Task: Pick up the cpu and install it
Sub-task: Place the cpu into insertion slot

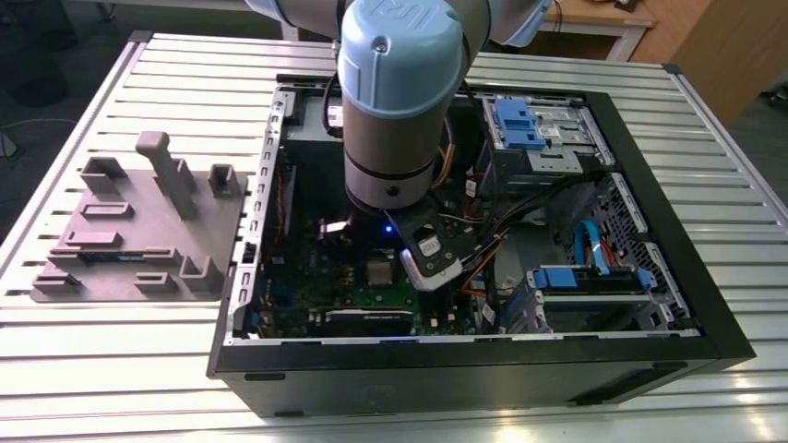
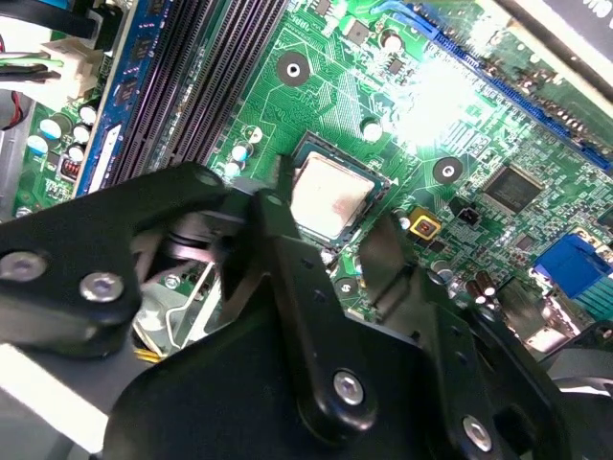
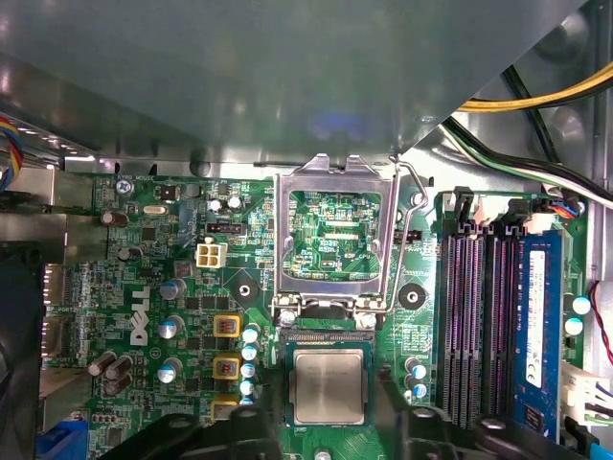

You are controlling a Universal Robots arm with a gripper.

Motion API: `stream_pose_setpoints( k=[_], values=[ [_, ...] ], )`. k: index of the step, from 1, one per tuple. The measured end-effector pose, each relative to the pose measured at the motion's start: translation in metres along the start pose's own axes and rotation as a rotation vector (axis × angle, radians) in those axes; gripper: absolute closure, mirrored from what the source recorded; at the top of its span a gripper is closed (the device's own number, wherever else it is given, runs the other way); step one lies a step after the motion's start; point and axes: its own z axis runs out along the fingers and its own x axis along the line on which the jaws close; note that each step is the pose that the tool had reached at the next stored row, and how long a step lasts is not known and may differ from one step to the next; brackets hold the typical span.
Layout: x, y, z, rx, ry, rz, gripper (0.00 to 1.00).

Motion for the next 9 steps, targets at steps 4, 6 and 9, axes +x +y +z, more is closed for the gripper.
stream_pose_setpoints(
  k=[4,6,9],
  values=[
    [0.0000,0.0000,0.0000,0.0000,0.0000,0.000,0.40],
    [0.0000,0.0000,-0.0001,0.0000,0.0000,0.000,0.40],
    [-0.0001,0.0001,0.0008,0.0001,-0.0002,0.008,0.40]
  ],
)
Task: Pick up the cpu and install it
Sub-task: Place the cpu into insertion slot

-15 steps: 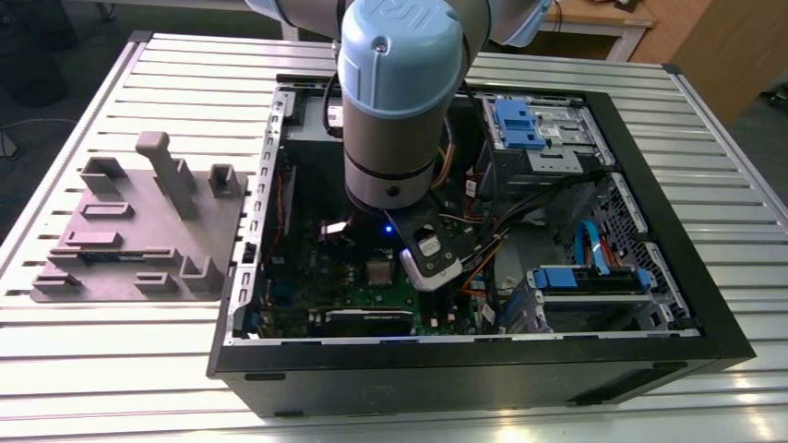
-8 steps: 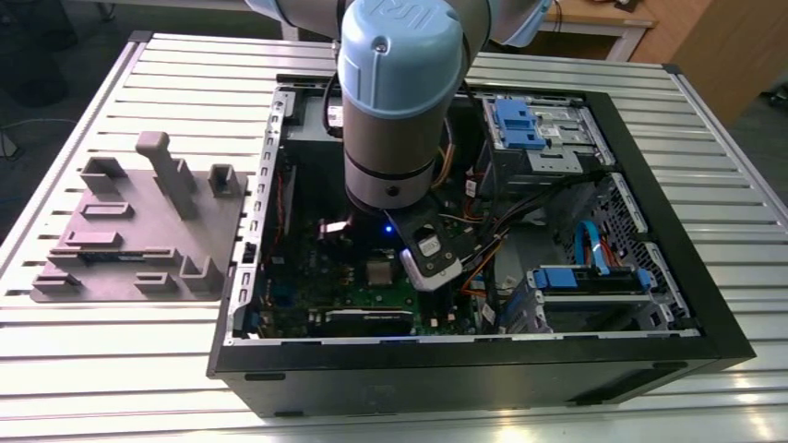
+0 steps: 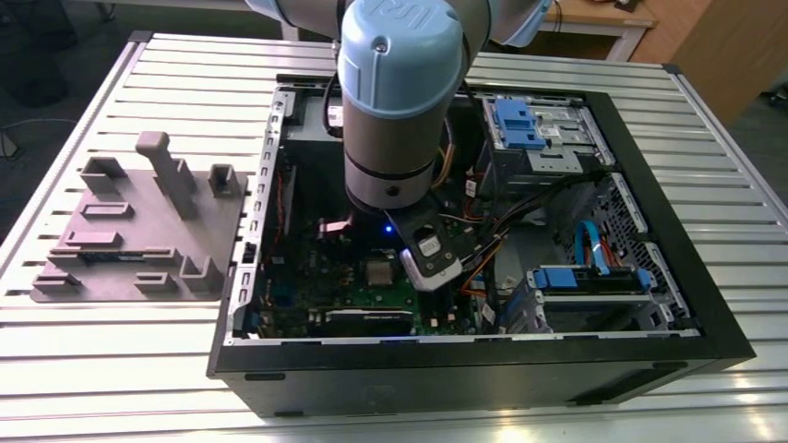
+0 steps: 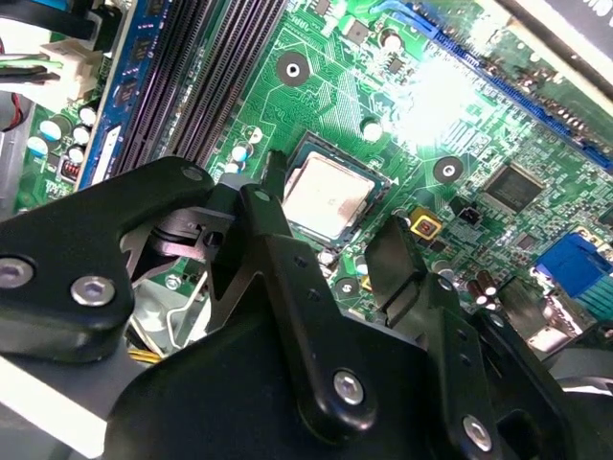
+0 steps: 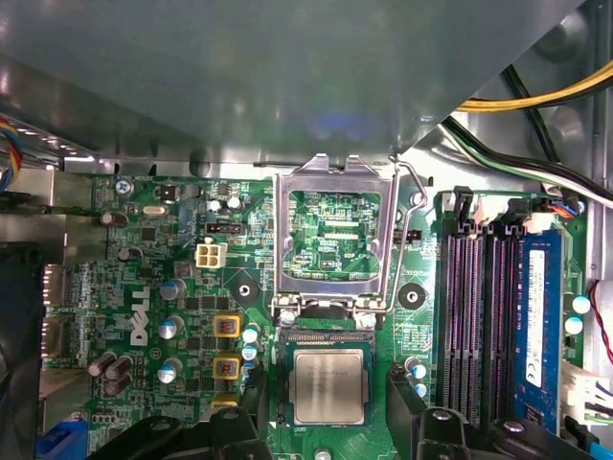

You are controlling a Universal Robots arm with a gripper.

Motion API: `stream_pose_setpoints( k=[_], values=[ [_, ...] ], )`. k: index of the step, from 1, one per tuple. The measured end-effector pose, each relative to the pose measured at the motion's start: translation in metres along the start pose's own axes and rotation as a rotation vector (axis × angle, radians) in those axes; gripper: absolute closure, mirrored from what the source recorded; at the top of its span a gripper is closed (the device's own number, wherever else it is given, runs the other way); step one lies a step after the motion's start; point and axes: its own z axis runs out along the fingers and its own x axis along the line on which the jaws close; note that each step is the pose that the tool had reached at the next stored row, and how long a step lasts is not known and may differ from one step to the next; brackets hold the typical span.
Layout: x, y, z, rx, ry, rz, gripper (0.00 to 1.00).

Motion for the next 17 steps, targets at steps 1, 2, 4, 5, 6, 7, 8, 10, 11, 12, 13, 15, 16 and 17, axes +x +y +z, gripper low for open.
stream_pose_setpoints(
  k=[1,2,4,5,6,7,8,10,11,12,13,15,16,17],
  values=[
    [-0.0001,0.0001,0.0006,0.0001,-0.0001,0.004,0.40],
    [-0.0001,0.0001,0.0012,0.0001,-0.0002,0.006,0.40],
    [0.0000,0.0000,0.0015,0.0002,-0.0001,0.007,0.40],
    [-0.0001,0.0001,0.0019,-0.0001,-0.0002,0.007,0.40],
    [-0.0001,0.0001,0.0023,-0.0004,-0.0002,0.007,0.40],
    [-0.0002,0.0001,0.0028,-0.0006,-0.0003,0.007,0.40],
    [-0.0002,0.0001,0.0034,-0.0007,-0.0003,0.007,0.40],
    [-0.0002,0.0000,0.0045,-0.0010,-0.0002,0.007,0.40],
    [-0.0003,0.0000,0.0049,-0.0012,-0.0002,0.007,0.40],
    [-0.0003,0.0000,0.0053,-0.0016,-0.0002,0.007,0.40],
    [-0.0003,0.0000,0.0058,-0.0021,-0.0002,0.007,0.42],
    [-0.0003,-0.0001,0.0061,-0.0022,-0.0001,0.007,0.48],
    [-0.0003,-0.0001,0.0061,-0.0022,0.0000,0.007,0.54],
    [-0.0003,-0.0001,0.0061,-0.0023,0.0000,0.007,0.57]
  ],
)
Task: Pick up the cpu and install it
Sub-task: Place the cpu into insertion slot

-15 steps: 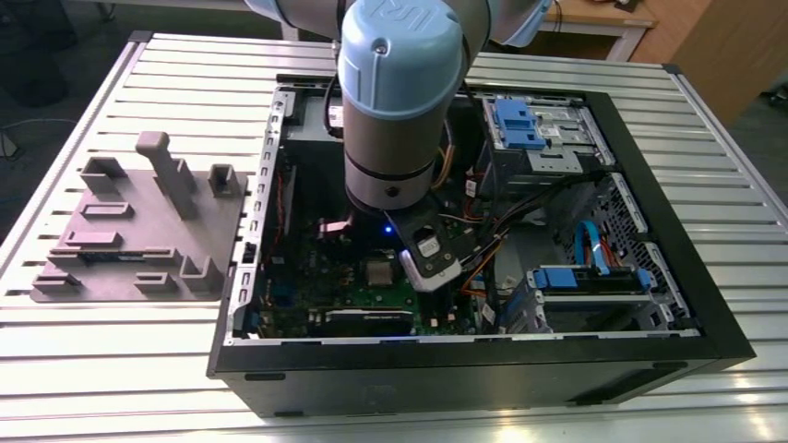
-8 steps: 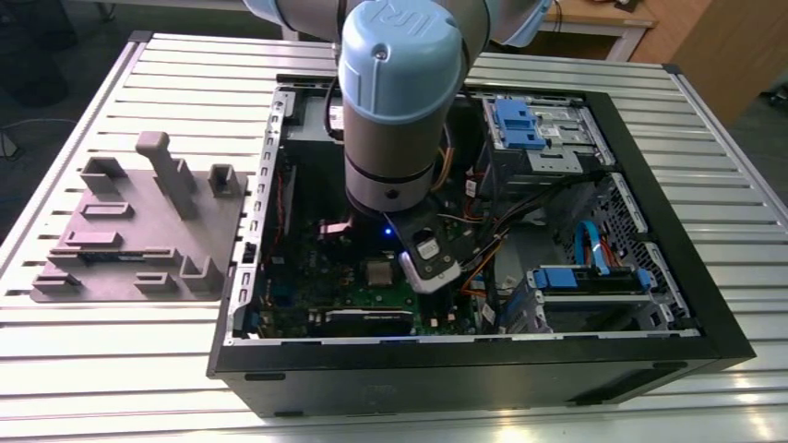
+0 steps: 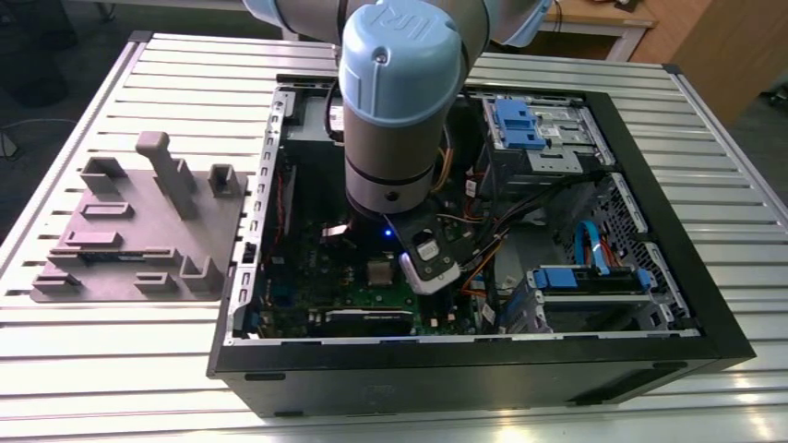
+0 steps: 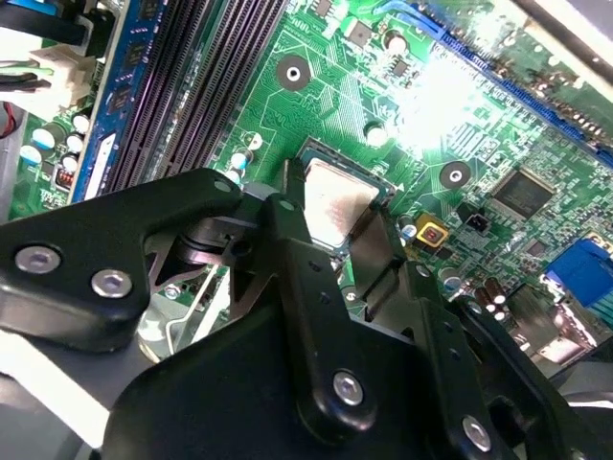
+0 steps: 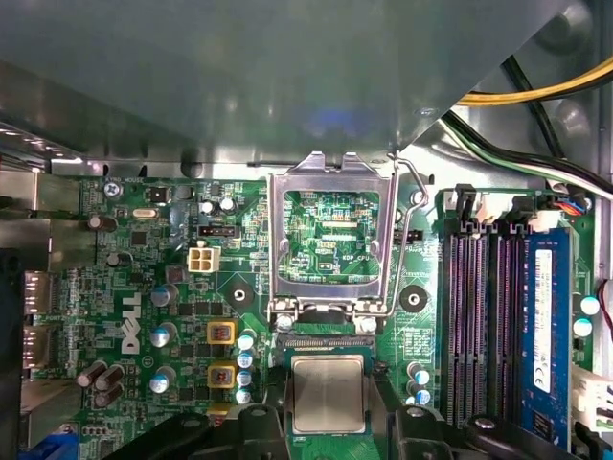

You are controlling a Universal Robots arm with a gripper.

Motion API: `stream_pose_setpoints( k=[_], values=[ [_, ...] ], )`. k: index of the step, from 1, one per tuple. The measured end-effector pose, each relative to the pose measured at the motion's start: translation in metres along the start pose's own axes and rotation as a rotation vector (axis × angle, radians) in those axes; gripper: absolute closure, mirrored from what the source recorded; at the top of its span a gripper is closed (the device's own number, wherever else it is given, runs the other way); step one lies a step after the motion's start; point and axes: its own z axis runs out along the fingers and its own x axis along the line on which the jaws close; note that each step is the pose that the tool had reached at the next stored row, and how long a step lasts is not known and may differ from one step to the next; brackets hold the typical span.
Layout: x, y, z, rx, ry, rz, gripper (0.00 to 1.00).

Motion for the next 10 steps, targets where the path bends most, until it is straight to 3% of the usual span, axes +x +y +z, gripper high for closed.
stream_pose_setpoints(
  k=[10],
  values=[
    [-0.0001,0.0001,-0.0027,-0.0006,-0.0003,0.000,0.57]
  ],
)
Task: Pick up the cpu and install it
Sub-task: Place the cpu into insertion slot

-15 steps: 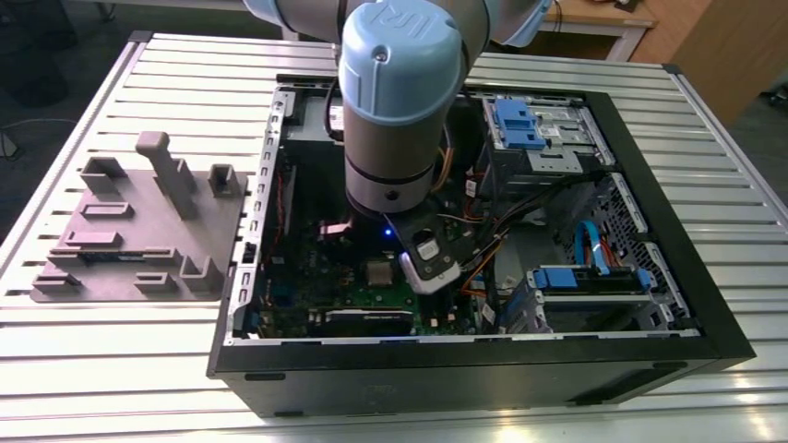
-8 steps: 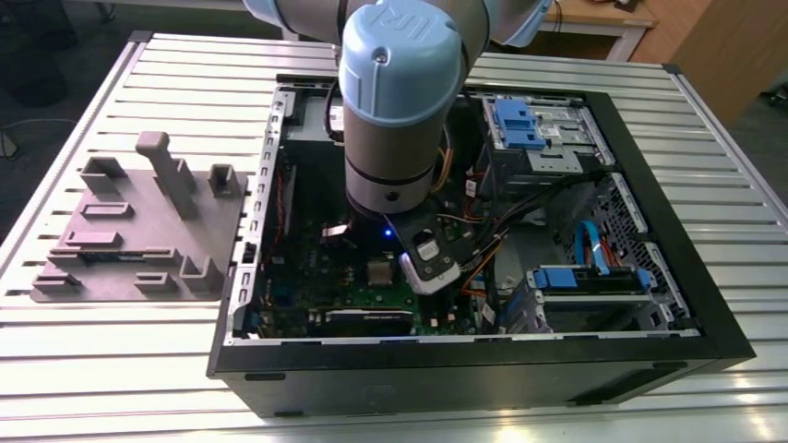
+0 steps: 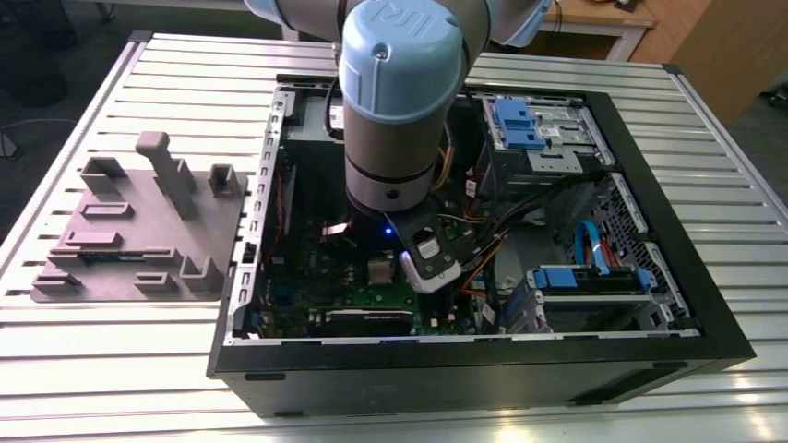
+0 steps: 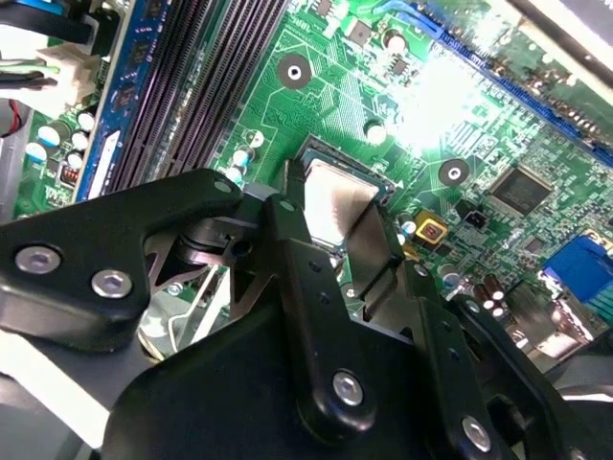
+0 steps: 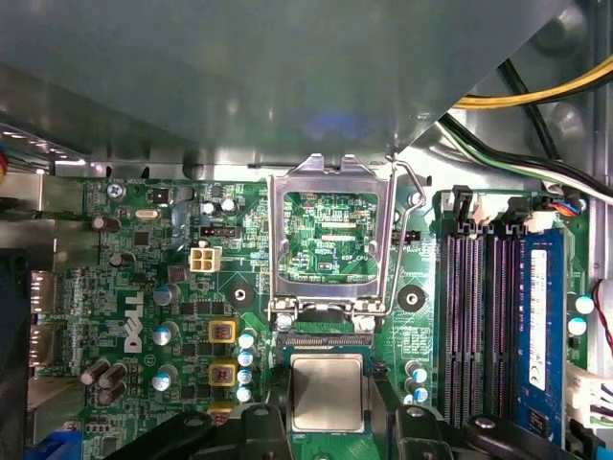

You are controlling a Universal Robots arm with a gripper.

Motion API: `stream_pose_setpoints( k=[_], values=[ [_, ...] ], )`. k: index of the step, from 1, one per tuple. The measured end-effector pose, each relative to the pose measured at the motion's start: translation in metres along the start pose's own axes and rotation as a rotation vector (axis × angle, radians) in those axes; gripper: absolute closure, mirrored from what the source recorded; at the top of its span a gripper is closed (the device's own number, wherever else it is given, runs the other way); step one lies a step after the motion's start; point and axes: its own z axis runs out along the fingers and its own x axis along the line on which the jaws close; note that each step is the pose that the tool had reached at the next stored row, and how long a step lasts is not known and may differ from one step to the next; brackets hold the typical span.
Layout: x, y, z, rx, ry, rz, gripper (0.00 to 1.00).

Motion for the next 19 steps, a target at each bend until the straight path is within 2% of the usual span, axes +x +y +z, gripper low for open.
stream_pose_setpoints(
  k=[6,19],
  values=[
    [0.0001,-0.0001,0.0021,0.0001,0.0002,0.000,0.57],
    [0.0000,-0.0001,0.0018,-0.0001,0.0001,0.000,0.59]
  ],
)
